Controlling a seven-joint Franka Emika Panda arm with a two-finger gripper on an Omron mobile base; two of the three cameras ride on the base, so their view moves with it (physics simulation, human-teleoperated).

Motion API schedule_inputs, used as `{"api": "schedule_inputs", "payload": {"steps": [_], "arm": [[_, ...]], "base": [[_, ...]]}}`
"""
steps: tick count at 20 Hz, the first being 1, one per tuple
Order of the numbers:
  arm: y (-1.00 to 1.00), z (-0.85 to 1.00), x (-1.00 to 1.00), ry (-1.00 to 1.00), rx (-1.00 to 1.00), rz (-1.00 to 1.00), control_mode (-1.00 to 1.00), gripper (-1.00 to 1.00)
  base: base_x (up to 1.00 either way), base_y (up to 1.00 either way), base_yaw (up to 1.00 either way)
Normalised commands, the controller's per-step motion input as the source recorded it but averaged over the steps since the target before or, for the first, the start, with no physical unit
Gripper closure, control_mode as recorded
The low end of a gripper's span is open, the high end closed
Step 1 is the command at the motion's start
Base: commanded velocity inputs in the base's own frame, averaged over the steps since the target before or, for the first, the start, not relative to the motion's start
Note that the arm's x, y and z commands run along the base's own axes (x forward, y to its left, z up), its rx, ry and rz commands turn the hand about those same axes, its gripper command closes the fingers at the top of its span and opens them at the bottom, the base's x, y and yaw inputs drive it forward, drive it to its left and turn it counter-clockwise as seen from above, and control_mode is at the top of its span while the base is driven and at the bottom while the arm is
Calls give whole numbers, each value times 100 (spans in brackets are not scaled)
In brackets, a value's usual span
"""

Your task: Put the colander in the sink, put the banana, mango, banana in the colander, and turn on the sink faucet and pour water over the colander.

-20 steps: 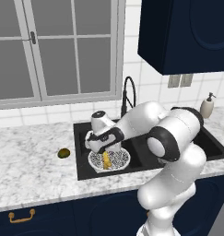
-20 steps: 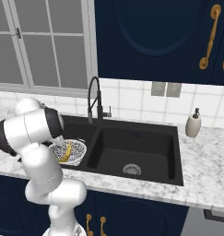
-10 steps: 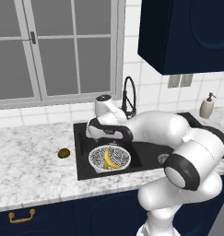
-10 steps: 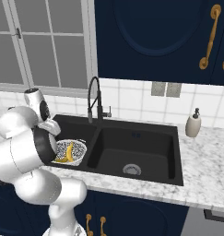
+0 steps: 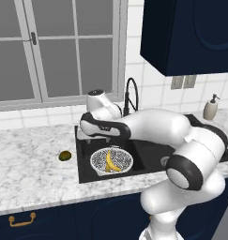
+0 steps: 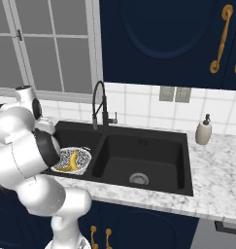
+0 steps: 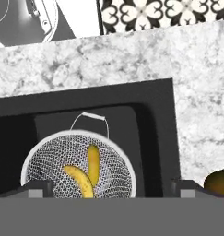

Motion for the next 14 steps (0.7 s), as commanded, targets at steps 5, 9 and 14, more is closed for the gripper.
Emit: {"api": "schedule_inputs", "payload": {"steps": [5, 9, 14], "arm": [[66, -1, -4, 1, 0, 9, -100, -100], [64, -1, 0, 6, 0, 13, -100, -100], [52, -5, 1, 3, 0, 13, -100, -100]], "base": [[0, 0, 0], [0, 0, 0], [0, 0, 0]]}}
